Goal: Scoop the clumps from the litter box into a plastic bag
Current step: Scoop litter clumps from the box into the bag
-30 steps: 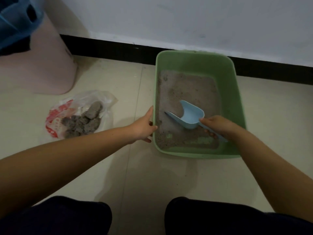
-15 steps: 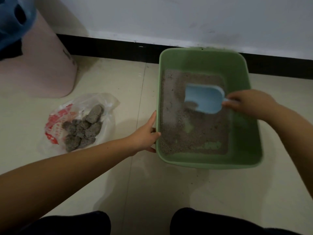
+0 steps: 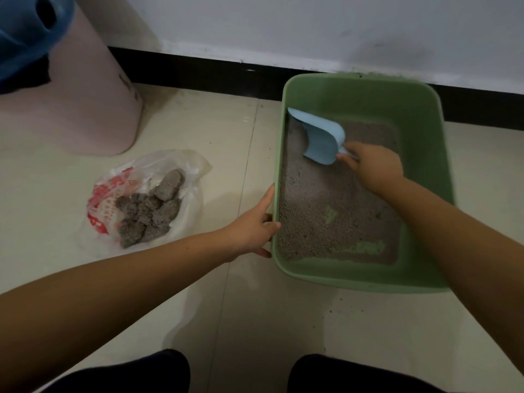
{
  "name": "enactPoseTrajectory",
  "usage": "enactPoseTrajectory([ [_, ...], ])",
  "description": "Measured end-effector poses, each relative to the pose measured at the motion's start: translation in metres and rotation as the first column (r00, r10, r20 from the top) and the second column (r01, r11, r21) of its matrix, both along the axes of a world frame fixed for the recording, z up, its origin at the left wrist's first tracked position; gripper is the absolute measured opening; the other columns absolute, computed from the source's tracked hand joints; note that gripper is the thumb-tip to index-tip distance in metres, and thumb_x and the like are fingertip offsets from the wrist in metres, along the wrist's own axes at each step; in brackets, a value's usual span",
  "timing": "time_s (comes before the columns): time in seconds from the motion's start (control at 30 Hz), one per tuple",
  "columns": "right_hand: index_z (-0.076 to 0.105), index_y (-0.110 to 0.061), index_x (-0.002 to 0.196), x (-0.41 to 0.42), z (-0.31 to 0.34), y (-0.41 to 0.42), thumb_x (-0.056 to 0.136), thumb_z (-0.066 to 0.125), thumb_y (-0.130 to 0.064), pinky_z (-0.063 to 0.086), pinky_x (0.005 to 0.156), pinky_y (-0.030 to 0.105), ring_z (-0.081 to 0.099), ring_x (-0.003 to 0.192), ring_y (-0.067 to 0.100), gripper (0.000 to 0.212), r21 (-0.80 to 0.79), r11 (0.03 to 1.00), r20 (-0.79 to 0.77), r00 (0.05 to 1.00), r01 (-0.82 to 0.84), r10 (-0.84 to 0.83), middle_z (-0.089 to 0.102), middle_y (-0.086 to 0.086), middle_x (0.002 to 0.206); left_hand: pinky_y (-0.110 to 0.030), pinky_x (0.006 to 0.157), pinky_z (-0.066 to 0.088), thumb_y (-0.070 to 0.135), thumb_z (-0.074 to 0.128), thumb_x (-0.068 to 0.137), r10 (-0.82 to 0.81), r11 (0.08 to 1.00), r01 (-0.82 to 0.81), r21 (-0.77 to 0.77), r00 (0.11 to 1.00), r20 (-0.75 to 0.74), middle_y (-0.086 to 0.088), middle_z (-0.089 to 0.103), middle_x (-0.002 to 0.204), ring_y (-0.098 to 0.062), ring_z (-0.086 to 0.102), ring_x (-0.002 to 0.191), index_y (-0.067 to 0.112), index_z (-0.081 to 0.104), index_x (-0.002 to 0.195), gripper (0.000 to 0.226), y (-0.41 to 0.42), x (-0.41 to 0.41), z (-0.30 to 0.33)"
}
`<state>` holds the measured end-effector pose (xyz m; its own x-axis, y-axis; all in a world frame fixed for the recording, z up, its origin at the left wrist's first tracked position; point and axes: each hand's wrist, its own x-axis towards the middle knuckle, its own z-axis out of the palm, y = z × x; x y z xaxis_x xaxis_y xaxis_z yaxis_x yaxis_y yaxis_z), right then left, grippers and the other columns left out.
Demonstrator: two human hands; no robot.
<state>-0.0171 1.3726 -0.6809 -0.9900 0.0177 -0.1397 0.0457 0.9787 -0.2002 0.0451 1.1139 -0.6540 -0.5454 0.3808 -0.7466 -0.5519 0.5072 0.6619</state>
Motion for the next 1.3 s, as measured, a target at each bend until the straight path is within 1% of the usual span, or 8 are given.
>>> enactPoseTrajectory([
  [0.27, 0.062, -0.019, 0.111, 0.047, -0.008, 0.019, 0.094, 0.047, -0.042, 0.038, 0.061, 0.028, 0.05, 0.068, 0.014, 0.032, -0.389, 0.907, 0.109, 0.986, 0.16, -0.127, 0.058, -0.006, 0.078, -0.044, 0.078, 0.058, 0.012, 0.042, 0.099, 0.0, 1.0, 0.0, 0.023, 1.0, 0.006, -0.008, 0.05, 0.137, -0.026, 0.06, 0.109, 0.055, -0.001, 0.142, 0.075, -0.001, 0.0, 0.001],
  [0.33, 0.063, -0.02, 0.11, 0.056, -0.007, 0.025, 0.094, 0.048, -0.04, 0.038, 0.061, 0.028, 0.052, 0.071, 0.016, 0.03, -0.308, 0.94, 0.062, 0.989, 0.148, -0.136, 0.063, -0.001, 0.084, -0.045, 0.078, 0.058, 0.013, 0.043, 0.098, -0.001, 1.0, 0.001, 0.02, 1.0, 0.011, -0.01, 0.047, 0.14, -0.027, 0.059, 0.112, 0.056, -0.001, 0.141, 0.075, -0.001, 0.0, 0.001],
  [0.4, 0.065, -0.016, 0.109, 0.059, -0.003, 0.035, 0.093, 0.048, -0.041, 0.043, 0.061, 0.031, 0.058, 0.076, 0.025, 0.033, -0.031, 0.998, -0.089, 0.994, 0.055, -0.058, 0.067, 0.008, 0.09, -0.045, 0.079, 0.057, 0.013, 0.043, 0.098, 0.002, 1.0, -0.003, 0.021, 1.0, 0.02, -0.01, 0.045, 0.141, -0.029, 0.057, 0.115, 0.055, -0.001, 0.141, 0.075, -0.001, -0.001, 0.0],
  [0.47, 0.066, -0.011, 0.105, 0.06, 0.002, 0.045, 0.093, 0.049, -0.039, 0.046, 0.059, 0.033, 0.061, 0.076, 0.032, 0.035, 0.189, 0.982, -0.188, 0.981, -0.01, 0.046, 0.066, 0.015, 0.087, -0.046, 0.08, 0.057, 0.012, 0.043, 0.099, 0.008, 1.0, -0.009, 0.022, 1.0, 0.027, -0.01, 0.045, 0.142, -0.029, 0.056, 0.116, 0.054, -0.002, 0.142, 0.075, -0.001, -0.001, 0.0],
  [0.53, 0.065, -0.007, 0.103, 0.057, 0.012, 0.051, 0.093, 0.051, -0.034, 0.042, 0.056, 0.033, 0.06, 0.073, 0.035, 0.032, 0.248, 0.969, -0.235, 0.971, 0.01, 0.05, 0.064, 0.019, 0.084, -0.046, 0.08, 0.057, 0.012, 0.043, 0.099, 0.011, 1.0, -0.011, 0.02, 1.0, 0.028, -0.01, 0.045, 0.142, -0.029, 0.057, 0.115, 0.054, -0.002, 0.142, 0.075, -0.001, -0.001, -0.001],
  [0.83, 0.066, -0.008, 0.102, 0.051, 0.029, 0.06, 0.094, 0.049, -0.037, 0.035, 0.056, 0.03, 0.059, 0.072, 0.034, 0.034, 0.258, 0.966, -0.267, 0.961, -0.002, 0.073, 0.063, 0.018, 0.08, -0.046, 0.08, 0.057, 0.012, 0.041, 0.099, 0.001, 1.0, -0.001, 0.016, 1.0, 0.019, -0.011, 0.046, 0.141, -0.028, 0.058, 0.113, 0.054, -0.003, 0.142, 0.075, 0.0, -0.001, 0.001],
  [1.07, 0.066, -0.015, 0.105, 0.047, 0.013, 0.047, 0.093, 0.049, -0.043, 0.05, 0.062, 0.036, 0.062, 0.078, 0.031, 0.036, 0.154, 0.988, -0.183, 0.981, -0.033, 0.062, 0.067, 0.013, 0.086, -0.045, 0.08, 0.057, 0.011, 0.04, 0.099, 0.012, 1.0, -0.012, 0.017, 1.0, 0.023, -0.01, 0.047, 0.14, -0.028, 0.059, 0.111, 0.051, -0.004, 0.144, 0.074, 0.0, 0.0, 0.003],
  [1.3, 0.065, -0.019, 0.115, 0.052, 0.005, 0.03, 0.092, 0.05, -0.043, 0.046, 0.065, 0.032, 0.063, 0.082, 0.029, 0.036, -0.008, 1.0, -0.066, 0.998, -0.006, 0.005, 0.07, 0.011, 0.094, -0.046, 0.082, 0.056, 0.013, 0.041, 0.099, 0.002, 1.0, -0.002, 0.012, 1.0, 0.019, -0.009, 0.047, 0.14, -0.027, 0.06, 0.109, 0.051, -0.005, 0.143, 0.075, 0.0, 0.0, 0.003],
])
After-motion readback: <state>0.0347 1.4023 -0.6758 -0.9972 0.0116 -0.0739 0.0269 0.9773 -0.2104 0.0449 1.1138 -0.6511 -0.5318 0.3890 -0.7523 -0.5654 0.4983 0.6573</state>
